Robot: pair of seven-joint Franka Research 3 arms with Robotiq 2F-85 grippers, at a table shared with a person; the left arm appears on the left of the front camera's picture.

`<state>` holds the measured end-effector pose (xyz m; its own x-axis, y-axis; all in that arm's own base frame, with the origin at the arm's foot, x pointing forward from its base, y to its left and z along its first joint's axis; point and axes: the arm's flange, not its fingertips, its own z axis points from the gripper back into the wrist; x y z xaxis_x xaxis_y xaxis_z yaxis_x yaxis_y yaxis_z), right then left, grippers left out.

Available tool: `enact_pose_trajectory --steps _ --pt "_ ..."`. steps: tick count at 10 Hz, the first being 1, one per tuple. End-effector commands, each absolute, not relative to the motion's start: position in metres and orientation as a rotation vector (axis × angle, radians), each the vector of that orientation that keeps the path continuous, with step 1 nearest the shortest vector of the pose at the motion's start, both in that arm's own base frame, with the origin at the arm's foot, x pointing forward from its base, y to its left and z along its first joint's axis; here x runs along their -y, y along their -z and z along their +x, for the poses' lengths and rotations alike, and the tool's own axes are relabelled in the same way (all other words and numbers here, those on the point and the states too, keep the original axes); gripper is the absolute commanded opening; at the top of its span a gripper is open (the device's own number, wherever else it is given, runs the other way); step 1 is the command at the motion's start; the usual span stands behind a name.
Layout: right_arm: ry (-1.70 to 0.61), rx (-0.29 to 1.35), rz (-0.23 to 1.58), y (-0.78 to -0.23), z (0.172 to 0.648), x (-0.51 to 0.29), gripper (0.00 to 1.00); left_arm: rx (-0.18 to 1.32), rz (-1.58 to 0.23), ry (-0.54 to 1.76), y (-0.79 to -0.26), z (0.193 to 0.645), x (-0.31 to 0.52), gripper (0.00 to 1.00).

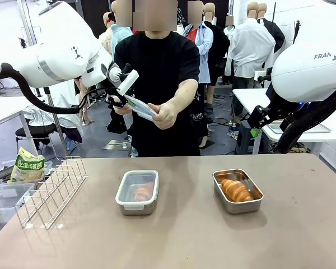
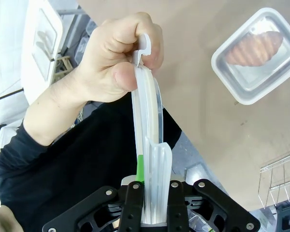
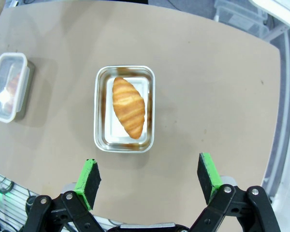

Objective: Place the bread in airtight containers.
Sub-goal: Release when the human grabs the Airtight Container lid.

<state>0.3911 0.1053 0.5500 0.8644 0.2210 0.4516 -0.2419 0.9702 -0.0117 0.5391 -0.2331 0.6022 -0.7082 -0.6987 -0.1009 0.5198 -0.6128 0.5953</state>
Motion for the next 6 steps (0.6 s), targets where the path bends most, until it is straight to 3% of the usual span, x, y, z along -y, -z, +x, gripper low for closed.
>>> enact_pose_trajectory --steps 1,6 --pt "-0.242 0.468 0.047 -0.5494 0.3911 -0.1051 1.0 0.704 0.435 2.297 -0.6028 0.5388 0.2316 0.0" --pt "-0.242 0.468 0.047 -0.5494 0.3911 -0.1051 1.0 0.704 0.435 2.297 -0.6028 0.5388 0.2316 0.0"
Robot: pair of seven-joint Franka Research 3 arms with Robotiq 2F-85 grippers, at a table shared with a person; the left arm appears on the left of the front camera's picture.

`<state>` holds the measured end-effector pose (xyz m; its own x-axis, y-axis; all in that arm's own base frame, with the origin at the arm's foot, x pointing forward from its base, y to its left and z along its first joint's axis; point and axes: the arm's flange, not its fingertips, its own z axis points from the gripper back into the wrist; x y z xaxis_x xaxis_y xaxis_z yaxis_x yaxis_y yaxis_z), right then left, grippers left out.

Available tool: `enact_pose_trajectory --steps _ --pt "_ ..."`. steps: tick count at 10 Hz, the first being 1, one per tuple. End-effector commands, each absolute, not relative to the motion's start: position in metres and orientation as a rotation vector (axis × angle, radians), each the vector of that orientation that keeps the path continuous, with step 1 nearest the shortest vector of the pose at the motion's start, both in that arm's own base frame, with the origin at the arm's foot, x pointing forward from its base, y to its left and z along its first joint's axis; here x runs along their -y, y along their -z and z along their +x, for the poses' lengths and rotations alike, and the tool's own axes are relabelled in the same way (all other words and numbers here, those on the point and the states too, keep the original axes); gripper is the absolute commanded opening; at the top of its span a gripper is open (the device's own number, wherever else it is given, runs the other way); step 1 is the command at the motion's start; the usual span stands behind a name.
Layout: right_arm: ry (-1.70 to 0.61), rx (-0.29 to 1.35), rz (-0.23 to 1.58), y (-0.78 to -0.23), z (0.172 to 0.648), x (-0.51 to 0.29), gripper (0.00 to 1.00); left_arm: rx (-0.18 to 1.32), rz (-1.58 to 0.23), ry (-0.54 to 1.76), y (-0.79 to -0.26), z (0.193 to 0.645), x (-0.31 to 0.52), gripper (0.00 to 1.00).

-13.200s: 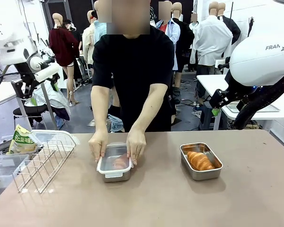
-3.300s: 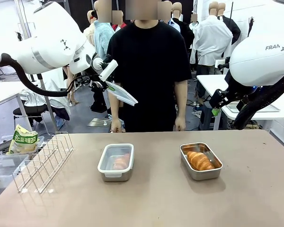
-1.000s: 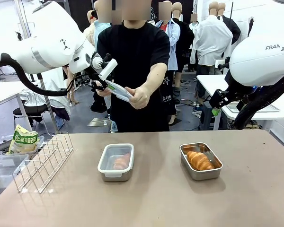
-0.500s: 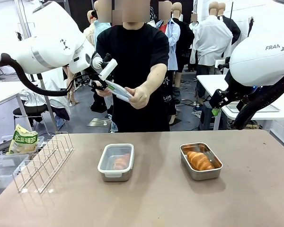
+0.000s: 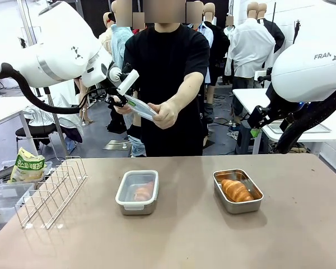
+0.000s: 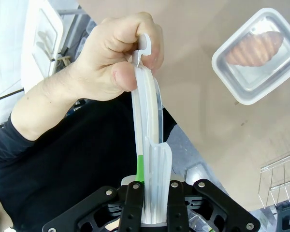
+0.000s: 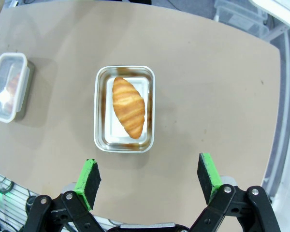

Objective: Place the bread in airtight containers.
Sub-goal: Release when the human grabs the Airtight Container lid.

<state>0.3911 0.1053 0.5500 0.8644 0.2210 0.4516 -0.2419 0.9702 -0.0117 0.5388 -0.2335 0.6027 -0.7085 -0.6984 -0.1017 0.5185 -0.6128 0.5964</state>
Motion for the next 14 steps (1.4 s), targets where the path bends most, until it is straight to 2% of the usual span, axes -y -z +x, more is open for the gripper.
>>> enact_pose_trajectory --steps 1,2,7,14 --pt "-0.242 0.468 0.047 -0.5494 0.3911 -0.1051 1.0 0.71 0.426 2.293 -0.6027 0.5388 0.2335 0.0" --pt "-0.242 0.468 0.047 -0.5494 0.3911 -0.1051 1.0 0.714 0.432 2.313 -0.6027 0.5384 0.2344 0.04" --pt "-0.242 0.468 0.047 -0.5494 0.3911 -0.1051 1.0 0.741 0.453 2.302 -0.6065 0.5376 0.2292 1.0" --pt "-0.242 0.468 0.047 -0.5494 0.3911 -0.1051 1.0 0.743 0.485 2.324 -0.6108 0.5338 0.2287 1.0"
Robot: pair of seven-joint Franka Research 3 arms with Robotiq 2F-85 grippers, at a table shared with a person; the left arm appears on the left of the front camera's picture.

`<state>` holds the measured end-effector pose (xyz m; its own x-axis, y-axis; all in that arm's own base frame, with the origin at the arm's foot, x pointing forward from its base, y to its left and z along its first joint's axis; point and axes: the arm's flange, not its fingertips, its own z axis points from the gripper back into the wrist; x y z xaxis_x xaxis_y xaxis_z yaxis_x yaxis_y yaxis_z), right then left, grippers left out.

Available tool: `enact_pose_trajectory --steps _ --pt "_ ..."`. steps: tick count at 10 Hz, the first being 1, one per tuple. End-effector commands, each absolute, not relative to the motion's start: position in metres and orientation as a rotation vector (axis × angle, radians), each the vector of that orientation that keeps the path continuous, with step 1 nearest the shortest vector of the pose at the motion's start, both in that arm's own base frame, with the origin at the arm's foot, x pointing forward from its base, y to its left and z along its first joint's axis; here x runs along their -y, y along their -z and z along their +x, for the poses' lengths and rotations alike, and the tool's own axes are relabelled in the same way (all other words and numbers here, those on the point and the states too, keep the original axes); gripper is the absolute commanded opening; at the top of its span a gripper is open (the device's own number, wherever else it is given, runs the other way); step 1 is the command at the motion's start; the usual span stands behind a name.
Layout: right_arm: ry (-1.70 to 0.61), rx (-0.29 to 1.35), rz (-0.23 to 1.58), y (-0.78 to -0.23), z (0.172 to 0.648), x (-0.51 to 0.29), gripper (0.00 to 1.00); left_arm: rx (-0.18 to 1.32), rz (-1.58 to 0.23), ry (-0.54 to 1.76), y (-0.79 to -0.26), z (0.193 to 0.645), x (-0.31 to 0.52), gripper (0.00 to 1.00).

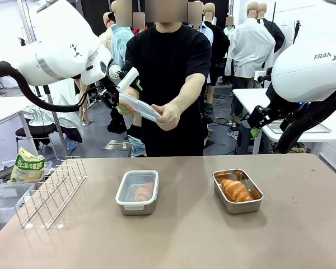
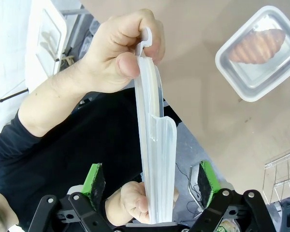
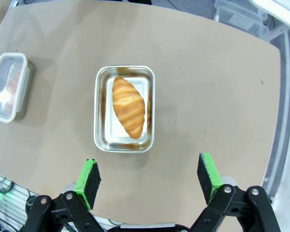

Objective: Place the bread in airtight containers.
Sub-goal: Release when the human grabs the Airtight Container lid.

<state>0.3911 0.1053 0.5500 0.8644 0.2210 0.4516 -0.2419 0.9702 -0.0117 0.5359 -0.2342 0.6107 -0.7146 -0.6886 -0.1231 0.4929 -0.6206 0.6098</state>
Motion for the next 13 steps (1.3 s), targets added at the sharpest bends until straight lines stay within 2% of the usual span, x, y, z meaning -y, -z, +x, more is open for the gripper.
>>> enact_pose_trajectory --steps 1,13 --pt "-0.242 0.468 0.047 -0.5494 0.3911 -0.1051 1.0 0.746 0.49 2.317 -0.6119 0.5322 0.227 1.0" --pt "-0.242 0.468 0.047 -0.5494 0.3911 -0.1051 1.0 0.728 0.458 2.304 -0.6107 0.5359 0.2342 1.0"
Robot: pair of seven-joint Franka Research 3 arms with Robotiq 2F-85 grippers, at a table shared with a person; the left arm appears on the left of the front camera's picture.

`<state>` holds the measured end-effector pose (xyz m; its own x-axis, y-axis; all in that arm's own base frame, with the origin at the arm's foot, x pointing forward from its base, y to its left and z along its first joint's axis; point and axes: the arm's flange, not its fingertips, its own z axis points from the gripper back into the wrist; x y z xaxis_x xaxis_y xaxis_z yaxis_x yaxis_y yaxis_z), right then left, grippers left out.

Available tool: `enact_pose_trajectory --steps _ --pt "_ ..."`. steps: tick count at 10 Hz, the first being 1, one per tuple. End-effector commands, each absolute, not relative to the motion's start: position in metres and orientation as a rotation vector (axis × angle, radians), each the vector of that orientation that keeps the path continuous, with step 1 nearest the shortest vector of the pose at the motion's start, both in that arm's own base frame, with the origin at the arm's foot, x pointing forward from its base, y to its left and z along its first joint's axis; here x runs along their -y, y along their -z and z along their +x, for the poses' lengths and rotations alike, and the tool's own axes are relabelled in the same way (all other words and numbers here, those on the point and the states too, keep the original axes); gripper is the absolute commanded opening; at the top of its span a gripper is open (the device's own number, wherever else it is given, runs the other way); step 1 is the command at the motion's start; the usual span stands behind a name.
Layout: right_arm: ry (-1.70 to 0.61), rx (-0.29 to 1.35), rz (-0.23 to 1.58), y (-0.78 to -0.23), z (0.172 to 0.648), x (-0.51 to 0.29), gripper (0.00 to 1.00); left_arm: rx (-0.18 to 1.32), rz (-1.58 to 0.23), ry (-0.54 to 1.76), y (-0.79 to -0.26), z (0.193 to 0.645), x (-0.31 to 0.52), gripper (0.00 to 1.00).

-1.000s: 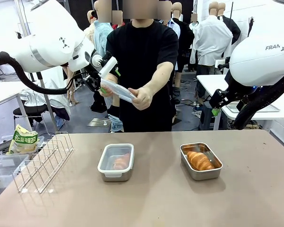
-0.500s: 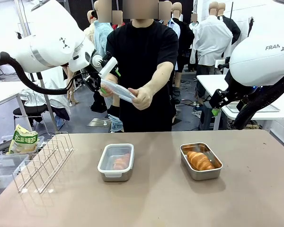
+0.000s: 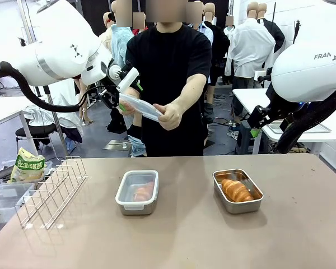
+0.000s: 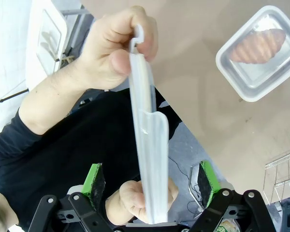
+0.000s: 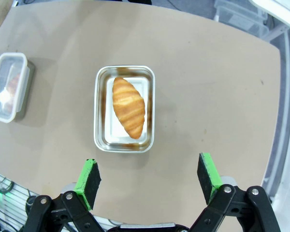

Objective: Place the bread in airtight containers.
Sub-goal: Release when the human grabs the Airtight Container lid.

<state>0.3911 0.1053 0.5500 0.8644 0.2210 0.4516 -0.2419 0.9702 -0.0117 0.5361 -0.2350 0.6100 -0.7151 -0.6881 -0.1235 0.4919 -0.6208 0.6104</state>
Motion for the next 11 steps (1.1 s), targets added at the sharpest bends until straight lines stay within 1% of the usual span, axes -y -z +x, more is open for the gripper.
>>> enact_pose_trajectory --steps 1,11 --pt "-0.242 0.468 0.047 -0.5494 0.3911 -0.1051 1.0 0.728 0.458 2.304 -0.6107 0.5359 0.2342 1.0" --pt "-0.242 0.468 0.047 -0.5494 0.3911 -0.1051 1.0 0.728 0.458 2.304 -0.6107 0.5359 0.2342 1.0"
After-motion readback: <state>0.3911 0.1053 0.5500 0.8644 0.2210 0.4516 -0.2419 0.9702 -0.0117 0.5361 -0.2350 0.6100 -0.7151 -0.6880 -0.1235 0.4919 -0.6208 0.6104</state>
